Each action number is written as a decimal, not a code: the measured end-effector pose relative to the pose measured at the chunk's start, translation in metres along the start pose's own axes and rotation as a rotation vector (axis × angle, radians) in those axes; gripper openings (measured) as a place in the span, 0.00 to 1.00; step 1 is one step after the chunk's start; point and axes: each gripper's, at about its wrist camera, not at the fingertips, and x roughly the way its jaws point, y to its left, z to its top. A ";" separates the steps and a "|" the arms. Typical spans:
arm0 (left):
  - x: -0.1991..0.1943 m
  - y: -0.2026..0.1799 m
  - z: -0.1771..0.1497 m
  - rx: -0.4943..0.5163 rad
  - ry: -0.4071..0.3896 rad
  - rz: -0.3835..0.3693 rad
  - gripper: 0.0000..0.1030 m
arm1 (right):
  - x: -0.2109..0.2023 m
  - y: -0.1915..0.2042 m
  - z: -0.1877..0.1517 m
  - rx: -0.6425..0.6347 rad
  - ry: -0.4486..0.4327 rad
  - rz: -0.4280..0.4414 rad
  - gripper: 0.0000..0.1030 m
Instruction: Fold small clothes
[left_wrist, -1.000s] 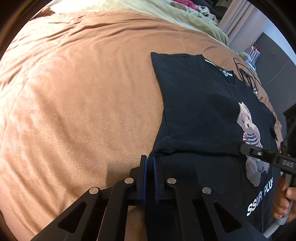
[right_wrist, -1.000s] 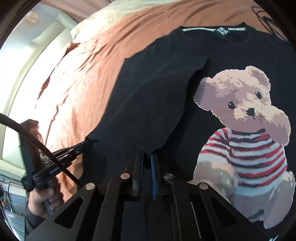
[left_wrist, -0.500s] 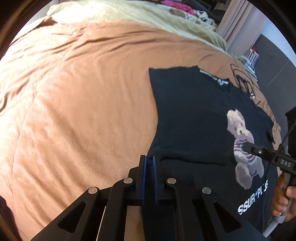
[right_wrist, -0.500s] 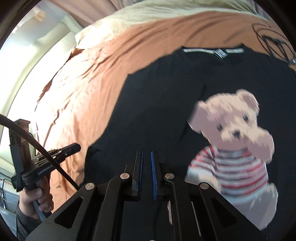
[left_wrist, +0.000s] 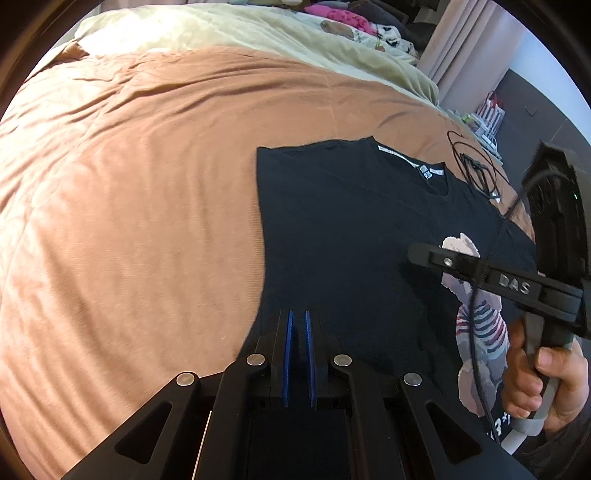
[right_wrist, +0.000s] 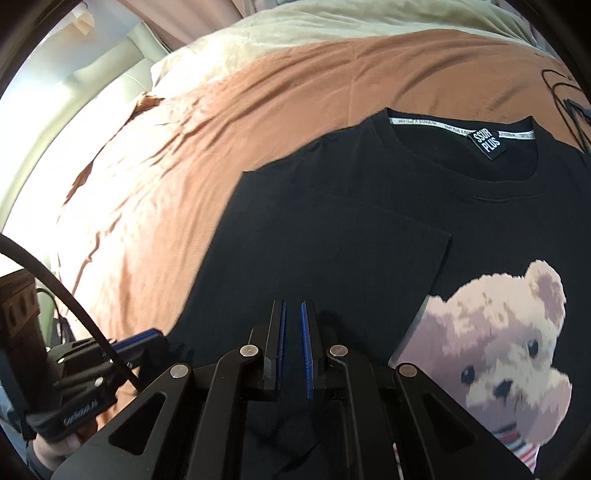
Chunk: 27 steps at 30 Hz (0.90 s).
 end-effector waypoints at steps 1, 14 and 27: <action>0.004 -0.001 -0.001 0.001 0.008 0.001 0.06 | 0.004 -0.002 0.001 0.002 0.007 -0.013 0.05; 0.003 -0.013 -0.012 -0.009 0.068 0.054 0.06 | -0.043 -0.017 -0.027 -0.017 0.010 -0.112 0.13; -0.065 -0.082 0.003 -0.020 -0.070 0.054 0.77 | -0.177 -0.024 -0.062 -0.016 -0.124 -0.215 0.90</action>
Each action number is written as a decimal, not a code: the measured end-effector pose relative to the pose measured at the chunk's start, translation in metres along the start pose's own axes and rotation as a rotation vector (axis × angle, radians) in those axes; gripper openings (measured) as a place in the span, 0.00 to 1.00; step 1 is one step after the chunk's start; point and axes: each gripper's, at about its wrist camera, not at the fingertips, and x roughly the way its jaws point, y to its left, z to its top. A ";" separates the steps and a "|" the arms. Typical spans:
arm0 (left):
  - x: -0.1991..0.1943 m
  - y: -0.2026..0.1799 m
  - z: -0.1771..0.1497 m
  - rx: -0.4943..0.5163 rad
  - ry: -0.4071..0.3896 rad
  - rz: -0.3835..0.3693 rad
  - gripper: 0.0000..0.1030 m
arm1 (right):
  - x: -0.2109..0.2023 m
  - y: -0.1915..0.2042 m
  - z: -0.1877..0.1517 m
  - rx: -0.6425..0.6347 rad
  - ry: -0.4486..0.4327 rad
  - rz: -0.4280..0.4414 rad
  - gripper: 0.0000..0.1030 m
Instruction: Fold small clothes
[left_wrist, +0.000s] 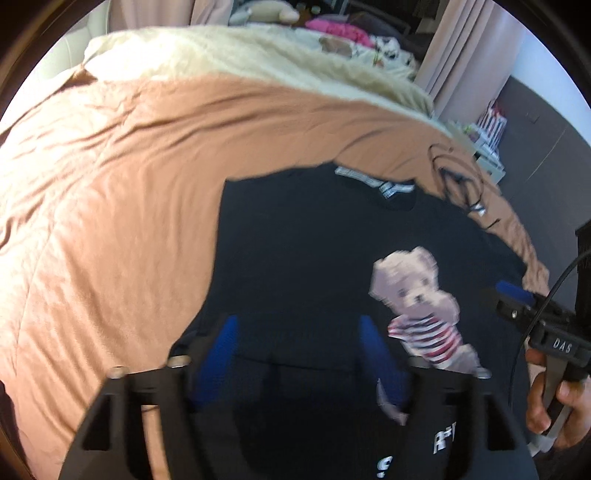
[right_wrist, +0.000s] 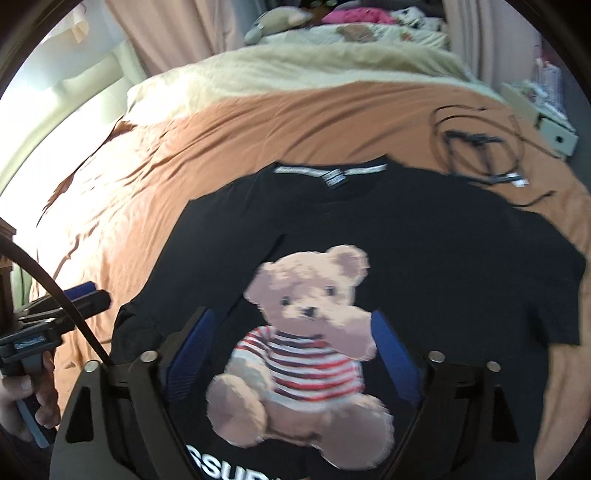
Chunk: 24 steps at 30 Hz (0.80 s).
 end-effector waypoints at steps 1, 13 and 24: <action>-0.006 -0.008 0.001 0.008 -0.013 -0.004 0.81 | -0.010 -0.003 -0.002 0.005 -0.010 -0.011 0.93; -0.063 -0.102 -0.001 0.123 -0.078 -0.041 0.89 | -0.132 -0.055 -0.034 0.059 -0.057 -0.083 1.00; -0.076 -0.178 -0.006 0.186 -0.057 -0.097 0.89 | -0.183 -0.123 -0.055 0.123 -0.103 -0.100 1.00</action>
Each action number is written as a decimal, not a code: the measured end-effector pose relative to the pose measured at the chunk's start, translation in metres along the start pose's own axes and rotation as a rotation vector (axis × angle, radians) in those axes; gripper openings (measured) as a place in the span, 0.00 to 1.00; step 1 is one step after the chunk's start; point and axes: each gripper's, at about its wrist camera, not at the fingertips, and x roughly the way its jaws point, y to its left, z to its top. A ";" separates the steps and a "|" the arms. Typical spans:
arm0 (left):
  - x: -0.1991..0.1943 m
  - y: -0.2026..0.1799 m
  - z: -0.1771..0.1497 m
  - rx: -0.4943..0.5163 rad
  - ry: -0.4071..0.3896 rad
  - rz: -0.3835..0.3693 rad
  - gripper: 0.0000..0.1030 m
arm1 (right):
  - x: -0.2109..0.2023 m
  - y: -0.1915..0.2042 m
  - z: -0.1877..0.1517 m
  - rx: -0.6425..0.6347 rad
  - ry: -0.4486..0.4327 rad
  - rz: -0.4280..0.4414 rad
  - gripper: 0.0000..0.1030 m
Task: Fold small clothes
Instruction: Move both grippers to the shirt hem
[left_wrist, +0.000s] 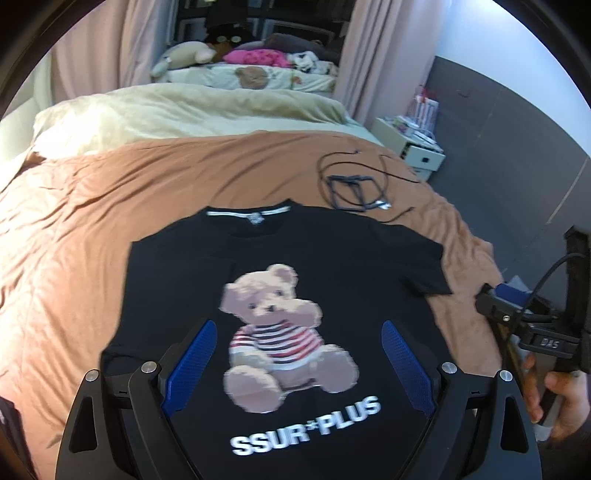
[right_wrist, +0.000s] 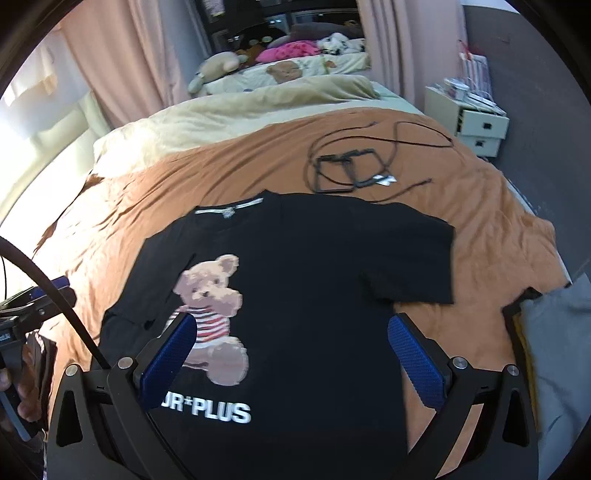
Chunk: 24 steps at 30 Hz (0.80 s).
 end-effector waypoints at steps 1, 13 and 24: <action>0.002 -0.005 0.001 0.002 0.005 -0.007 0.89 | -0.001 -0.007 0.000 0.008 -0.002 -0.010 1.00; 0.050 -0.075 0.011 0.067 0.054 -0.082 0.89 | 0.001 -0.076 0.003 0.090 -0.028 -0.093 1.00; 0.112 -0.114 0.019 0.107 0.094 -0.111 0.79 | 0.048 -0.139 0.006 0.210 -0.037 -0.031 0.83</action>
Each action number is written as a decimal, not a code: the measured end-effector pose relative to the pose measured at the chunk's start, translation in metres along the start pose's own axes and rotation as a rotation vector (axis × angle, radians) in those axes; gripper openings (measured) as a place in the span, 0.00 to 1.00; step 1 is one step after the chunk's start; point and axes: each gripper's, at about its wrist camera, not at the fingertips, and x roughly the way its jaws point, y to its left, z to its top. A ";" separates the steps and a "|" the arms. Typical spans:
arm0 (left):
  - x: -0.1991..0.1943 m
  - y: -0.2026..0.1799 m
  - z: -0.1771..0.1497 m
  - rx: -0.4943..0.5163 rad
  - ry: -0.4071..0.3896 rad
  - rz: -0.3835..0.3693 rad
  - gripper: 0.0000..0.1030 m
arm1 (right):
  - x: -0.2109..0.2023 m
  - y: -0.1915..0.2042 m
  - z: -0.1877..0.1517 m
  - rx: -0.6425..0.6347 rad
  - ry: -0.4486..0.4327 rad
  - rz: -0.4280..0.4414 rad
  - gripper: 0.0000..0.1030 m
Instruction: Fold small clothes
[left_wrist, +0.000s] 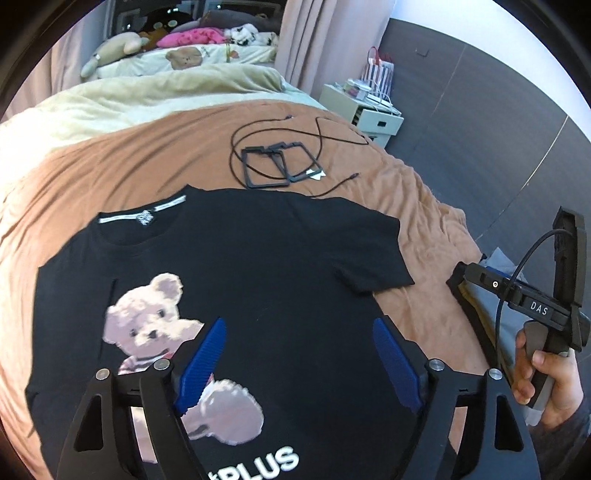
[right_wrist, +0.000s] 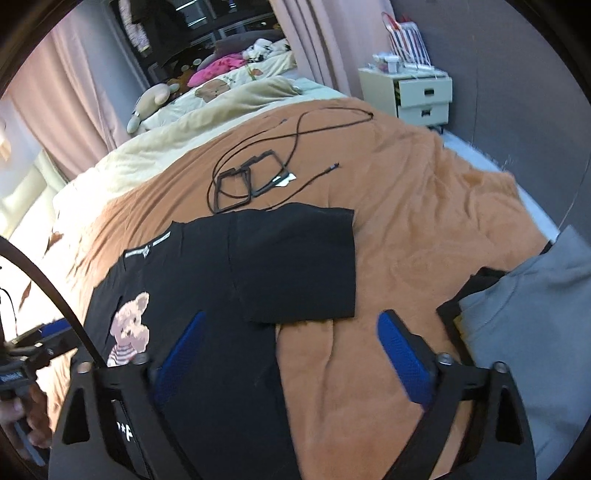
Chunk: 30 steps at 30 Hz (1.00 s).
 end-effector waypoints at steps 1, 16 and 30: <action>0.007 0.000 0.002 -0.005 0.000 -0.001 0.76 | 0.006 -0.005 0.002 0.011 0.003 0.000 0.81; 0.120 0.024 0.013 -0.068 0.092 -0.018 0.41 | 0.104 -0.052 0.031 0.073 0.062 0.020 0.53; 0.184 0.025 0.016 -0.035 0.144 -0.082 0.31 | 0.170 -0.051 0.040 0.040 0.116 -0.029 0.46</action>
